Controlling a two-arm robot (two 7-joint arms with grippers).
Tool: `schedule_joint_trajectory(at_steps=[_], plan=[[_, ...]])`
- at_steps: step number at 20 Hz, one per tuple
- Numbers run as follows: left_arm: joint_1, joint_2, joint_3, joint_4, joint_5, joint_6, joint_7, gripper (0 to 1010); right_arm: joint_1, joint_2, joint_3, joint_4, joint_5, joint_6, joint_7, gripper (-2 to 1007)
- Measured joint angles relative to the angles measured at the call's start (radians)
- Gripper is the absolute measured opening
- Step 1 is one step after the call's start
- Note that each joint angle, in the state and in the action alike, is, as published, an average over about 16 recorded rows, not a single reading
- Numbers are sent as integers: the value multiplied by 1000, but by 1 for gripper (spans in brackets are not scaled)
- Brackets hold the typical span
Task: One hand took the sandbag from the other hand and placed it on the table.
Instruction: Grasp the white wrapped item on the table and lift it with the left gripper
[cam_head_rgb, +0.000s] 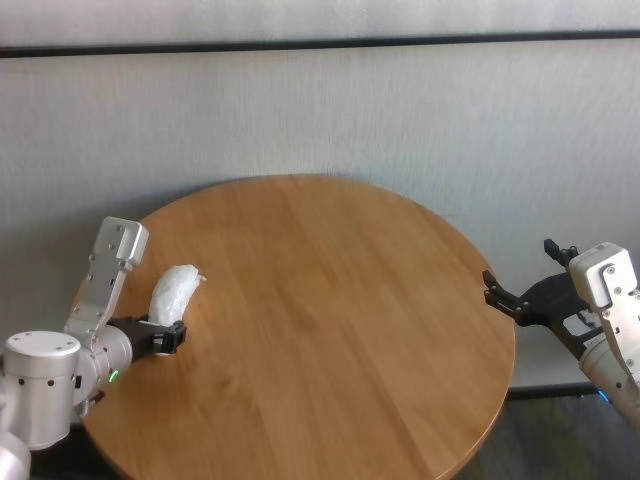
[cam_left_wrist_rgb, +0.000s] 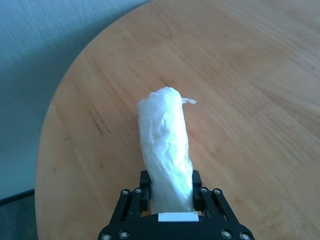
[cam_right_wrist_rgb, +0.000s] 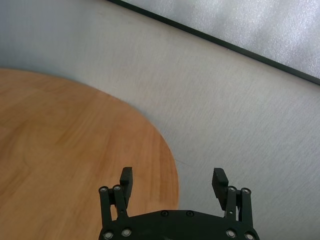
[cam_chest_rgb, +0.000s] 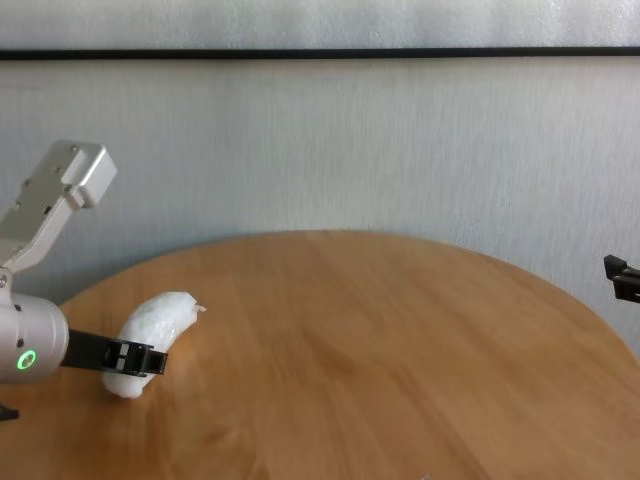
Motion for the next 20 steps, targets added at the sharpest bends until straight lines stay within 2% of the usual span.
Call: schedule_joint_trajectory(at_steps=[20], plan=[[0, 0, 0, 0, -1, 1, 0, 406, 0, 0, 0, 0, 0, 0, 0, 1003]])
